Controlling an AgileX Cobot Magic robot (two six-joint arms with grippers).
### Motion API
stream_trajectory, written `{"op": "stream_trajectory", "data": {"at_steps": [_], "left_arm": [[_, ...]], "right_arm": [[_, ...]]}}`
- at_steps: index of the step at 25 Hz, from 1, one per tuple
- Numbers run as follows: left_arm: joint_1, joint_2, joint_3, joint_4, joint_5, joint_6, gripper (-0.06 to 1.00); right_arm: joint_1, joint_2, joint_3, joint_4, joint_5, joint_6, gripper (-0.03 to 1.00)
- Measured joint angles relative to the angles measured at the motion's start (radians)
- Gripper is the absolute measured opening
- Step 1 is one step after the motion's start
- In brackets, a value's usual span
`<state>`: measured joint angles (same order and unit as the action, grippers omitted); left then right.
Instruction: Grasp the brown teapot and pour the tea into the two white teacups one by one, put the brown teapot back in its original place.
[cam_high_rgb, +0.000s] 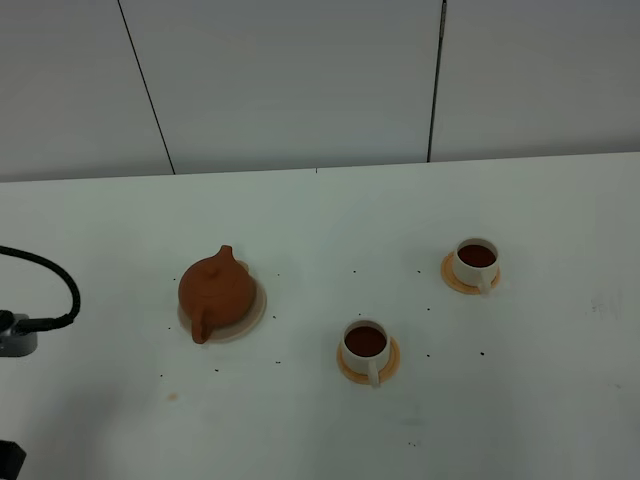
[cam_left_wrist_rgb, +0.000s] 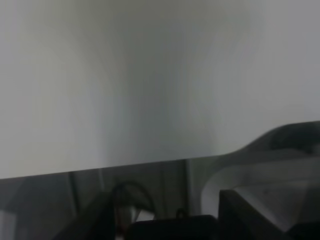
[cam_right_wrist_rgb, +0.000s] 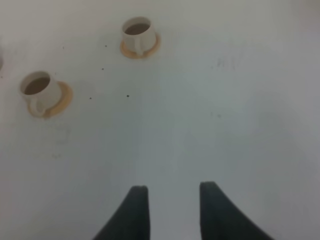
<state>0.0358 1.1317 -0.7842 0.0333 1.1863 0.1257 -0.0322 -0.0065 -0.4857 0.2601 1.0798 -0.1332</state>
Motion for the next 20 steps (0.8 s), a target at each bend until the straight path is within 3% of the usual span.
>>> {"op": "stream_trajectory", "data": {"at_steps": [9,20], "left_arm": [[0.001,-0.367,0.215,-0.080,-0.032,0.000,0.51],[0.001,-0.689,0.246,-0.084,-0.088,0.000,0.50]], "right_arm": [[0.000,0.000,0.000,0.000,0.000,0.000,0.24],[0.000,0.000,0.000,0.000,0.000,0.000,0.24]]}}
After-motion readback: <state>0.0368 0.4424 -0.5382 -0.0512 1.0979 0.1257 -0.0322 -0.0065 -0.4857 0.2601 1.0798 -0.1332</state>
